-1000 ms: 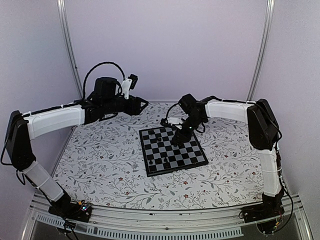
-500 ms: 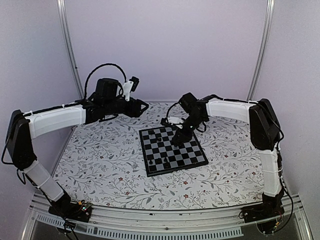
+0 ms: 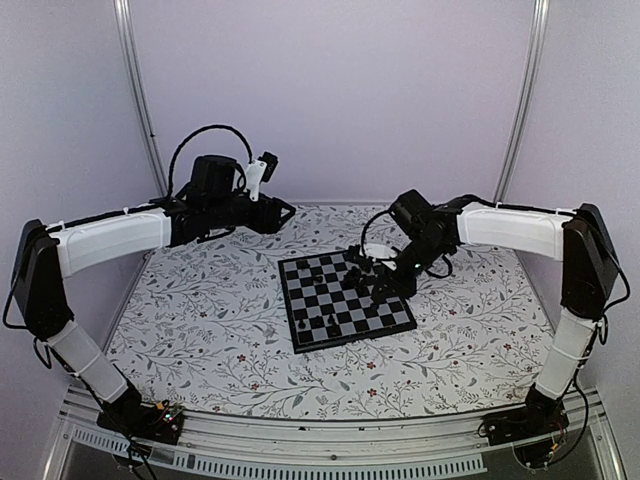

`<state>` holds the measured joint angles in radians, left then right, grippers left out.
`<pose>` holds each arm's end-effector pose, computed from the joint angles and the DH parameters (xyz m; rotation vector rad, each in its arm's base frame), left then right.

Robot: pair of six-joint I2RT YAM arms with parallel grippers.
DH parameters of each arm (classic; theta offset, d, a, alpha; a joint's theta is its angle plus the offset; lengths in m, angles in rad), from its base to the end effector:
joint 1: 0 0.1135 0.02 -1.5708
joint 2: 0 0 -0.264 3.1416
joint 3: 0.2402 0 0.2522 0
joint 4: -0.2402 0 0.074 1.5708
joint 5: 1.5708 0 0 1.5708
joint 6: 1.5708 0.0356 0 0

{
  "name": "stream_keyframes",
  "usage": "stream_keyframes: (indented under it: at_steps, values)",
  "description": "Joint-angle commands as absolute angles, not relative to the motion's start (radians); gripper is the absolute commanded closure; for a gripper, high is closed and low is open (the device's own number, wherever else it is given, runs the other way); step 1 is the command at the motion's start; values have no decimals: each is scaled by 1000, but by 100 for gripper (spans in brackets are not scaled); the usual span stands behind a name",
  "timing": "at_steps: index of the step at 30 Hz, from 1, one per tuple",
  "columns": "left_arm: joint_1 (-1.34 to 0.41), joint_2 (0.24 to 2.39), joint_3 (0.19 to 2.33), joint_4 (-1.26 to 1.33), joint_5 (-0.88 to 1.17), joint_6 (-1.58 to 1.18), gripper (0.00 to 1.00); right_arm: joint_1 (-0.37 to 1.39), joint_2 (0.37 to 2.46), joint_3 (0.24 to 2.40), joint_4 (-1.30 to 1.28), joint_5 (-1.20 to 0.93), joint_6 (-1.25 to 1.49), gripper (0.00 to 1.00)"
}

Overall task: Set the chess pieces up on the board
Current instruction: Place the chess piece on the chessboard.

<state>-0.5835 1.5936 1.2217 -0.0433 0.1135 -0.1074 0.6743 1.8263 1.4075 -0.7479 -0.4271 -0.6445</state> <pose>0.3117 -0.2106 0.3002 0.5505 1.9504 -0.5554 0.2851 0.2467 0.2263 -1.7401 2.0501 0.5907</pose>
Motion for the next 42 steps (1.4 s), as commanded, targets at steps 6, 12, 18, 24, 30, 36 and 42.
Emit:
stream_keyframes:
  at_steps: [6, 12, 18, 24, 30, 36, 42]
  values:
    - [-568, 1604, 1250, -54, 108, -95, 35, 703, 1762, 1285, -680, -424, -655, 100]
    - [-568, 1607, 1252, -56, 107, -94, 35, 726, 1808, 1294, -652, -405, -642, 100]
    - [-568, 1601, 1253, -58, 109, -90, 35, 740, 1839, 1309, -649, -358, -642, 100]
    - [-568, 1600, 1256, -63, 113, -88, 35, 751, 1845, 1293, -644, -329, -650, 100]
    - [-568, 1600, 1256, -62, 115, -87, 35, 753, 1859, 1296, -640, -320, -650, 100]
    - [-568, 1600, 1256, -63, 118, -85, 35, 754, 1873, 1296, -639, -311, -652, 100]
    - [-568, 1601, 1257, -63, 124, -84, 35, 754, 1876, 1296, -632, -294, -647, 100]
